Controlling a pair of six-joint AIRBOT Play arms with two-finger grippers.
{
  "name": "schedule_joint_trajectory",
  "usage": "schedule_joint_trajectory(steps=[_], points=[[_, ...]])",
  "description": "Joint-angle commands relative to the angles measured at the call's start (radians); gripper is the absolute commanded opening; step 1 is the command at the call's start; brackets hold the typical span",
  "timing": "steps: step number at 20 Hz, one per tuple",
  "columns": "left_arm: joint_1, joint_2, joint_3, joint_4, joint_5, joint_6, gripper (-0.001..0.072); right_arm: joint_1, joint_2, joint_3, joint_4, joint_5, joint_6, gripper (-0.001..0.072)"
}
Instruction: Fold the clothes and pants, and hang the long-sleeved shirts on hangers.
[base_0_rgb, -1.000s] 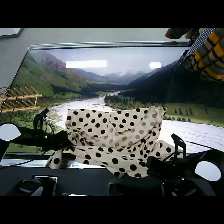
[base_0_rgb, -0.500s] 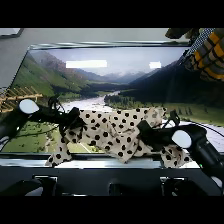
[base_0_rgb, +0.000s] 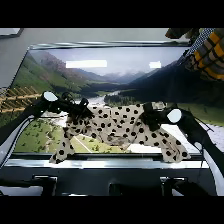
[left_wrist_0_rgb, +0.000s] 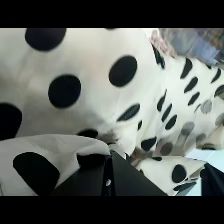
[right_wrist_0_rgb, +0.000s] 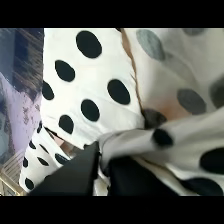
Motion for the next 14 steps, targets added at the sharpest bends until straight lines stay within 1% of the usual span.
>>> schedule_joint_trajectory(steps=[1, 2, 3, 4, 5, 6, 7, 8, 9, 10, 11, 12, 13, 14], points=[[-0.002, -0.056, 0.017, -0.029, 0.075, 0.056, 0.0055, -0.003, -0.113, 0.003, 0.13, -0.111, -0.235, 0.0292], [0.008, -0.05, 0.026, -0.029, 0.082, 0.09, 0.019, -0.005, -0.108, 0.003, 0.111, -0.111, -0.31, 0.0472], [0.025, -0.04, 0.044, -0.028, 0.079, 0.146, 0.0325, -0.005, -0.09, 0.011, 0.079, -0.097, -0.375, 0.0533], [0.044, -0.023, 0.063, -0.023, 0.072, 0.206, 0.0336, -0.005, -0.06, 0.03, 0.031, -0.056, -0.417, 0.0534], [0.067, 0.003, 0.082, -0.004, 0.056, 0.256, 0.0337, -0.004, -0.019, 0.061, -0.056, 0.015, -0.436, 0.0555], [0.09, 0.04, 0.098, 0.039, 0.035, 0.294, 0.0391, -0.004, 0.031, 0.093, -0.144, 0.103, -0.437, 0.0556], [0.11, 0.087, 0.101, 0.104, 0.018, 0.315, 0.0492, -0.003, 0.084, 0.118, -0.22, 0.19, -0.443, 0.0557], [0.121, 0.134, 0.1, 0.184, -0.004, 0.327, 0.0535, -0.003, 0.143, 0.134, -0.266, 0.287, -0.475, 0.0557], [0.122, 0.185, 0.092, 0.288, -0.027, 0.326, 0.0552, -0.002, 0.198, 0.131, -0.288, 0.365, -0.508, 0.0558], [0.118, 0.233, 0.071, 0.373, -0.036, 0.326, 0.0552, 0.018, 0.248, 0.119, -0.311, 0.442, -0.528, 0.0558], [0.113, 0.285, 0.033, 0.44, -0.032, 0.327, 0.0552, 0.059, 0.285, 0.101, -0.336, 0.489, -0.528, 0.0558], [0.107, 0.329, -0.01, 0.482, -0.02, 0.327, 0.0552, 0.129, 0.314, 0.072, -0.355, 0.496, -0.511, 0.0558], [0.102, 0.372, -0.064, 0.492, 0.003, 0.343, 0.0551, 0.208, 0.325, 0.044, -0.38, 0.48, -0.473, 0.0558], [0.101, 0.405, -0.114, 0.491, 0.028, 0.357, 0.0552, 0.294, 0.318, 0.02, -0.446, 0.477, -0.388, 0.0558]])
